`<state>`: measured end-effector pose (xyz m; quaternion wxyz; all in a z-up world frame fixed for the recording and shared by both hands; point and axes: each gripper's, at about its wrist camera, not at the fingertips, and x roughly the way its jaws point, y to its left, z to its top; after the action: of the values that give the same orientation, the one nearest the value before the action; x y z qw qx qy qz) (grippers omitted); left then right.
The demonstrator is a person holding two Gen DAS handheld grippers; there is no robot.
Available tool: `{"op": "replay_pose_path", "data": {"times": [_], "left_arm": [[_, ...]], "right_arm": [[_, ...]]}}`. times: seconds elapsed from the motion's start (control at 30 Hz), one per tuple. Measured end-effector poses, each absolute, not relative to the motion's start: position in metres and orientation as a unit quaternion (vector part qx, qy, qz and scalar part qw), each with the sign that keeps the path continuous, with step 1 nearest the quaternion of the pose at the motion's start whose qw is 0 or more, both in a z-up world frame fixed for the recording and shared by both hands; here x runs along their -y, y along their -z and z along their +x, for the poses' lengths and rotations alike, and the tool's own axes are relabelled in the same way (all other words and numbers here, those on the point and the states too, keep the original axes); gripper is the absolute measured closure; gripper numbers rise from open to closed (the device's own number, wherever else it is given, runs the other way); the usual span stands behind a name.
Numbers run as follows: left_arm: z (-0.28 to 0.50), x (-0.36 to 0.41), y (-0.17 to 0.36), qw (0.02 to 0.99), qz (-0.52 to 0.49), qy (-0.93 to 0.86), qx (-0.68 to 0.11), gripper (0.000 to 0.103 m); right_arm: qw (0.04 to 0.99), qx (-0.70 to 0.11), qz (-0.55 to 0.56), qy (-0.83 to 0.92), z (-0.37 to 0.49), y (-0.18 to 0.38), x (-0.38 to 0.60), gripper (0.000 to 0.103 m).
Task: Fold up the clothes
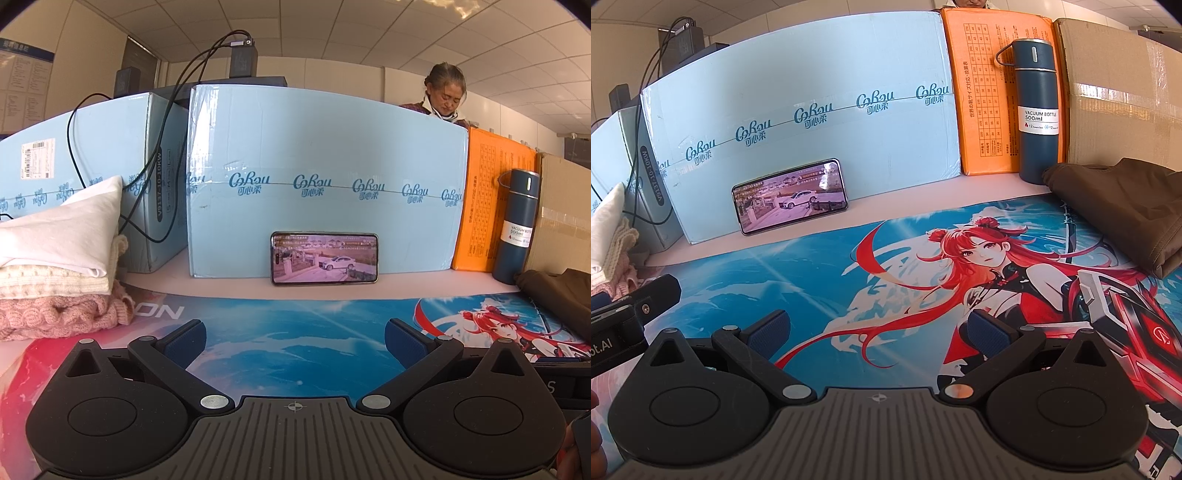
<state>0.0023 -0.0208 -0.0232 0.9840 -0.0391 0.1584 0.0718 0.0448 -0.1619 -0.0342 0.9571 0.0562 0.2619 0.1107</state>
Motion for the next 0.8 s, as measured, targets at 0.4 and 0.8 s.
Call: {"op": "replay_pose_path", "data": {"times": [0.4,0.8], "left_arm": [[-0.011,0.003,0.016,0.988,-0.068,-0.087,-0.104,0.0],[-0.047,-0.039,0.005,0.988,-0.066,-0.131,-0.038,0.0]], "right_arm": [[0.963,-0.217,0.095,-0.127,0.037,0.028,0.167,0.0],[0.971,-0.181,0.057,-0.144,0.005,0.008,0.137,0.0]]}}
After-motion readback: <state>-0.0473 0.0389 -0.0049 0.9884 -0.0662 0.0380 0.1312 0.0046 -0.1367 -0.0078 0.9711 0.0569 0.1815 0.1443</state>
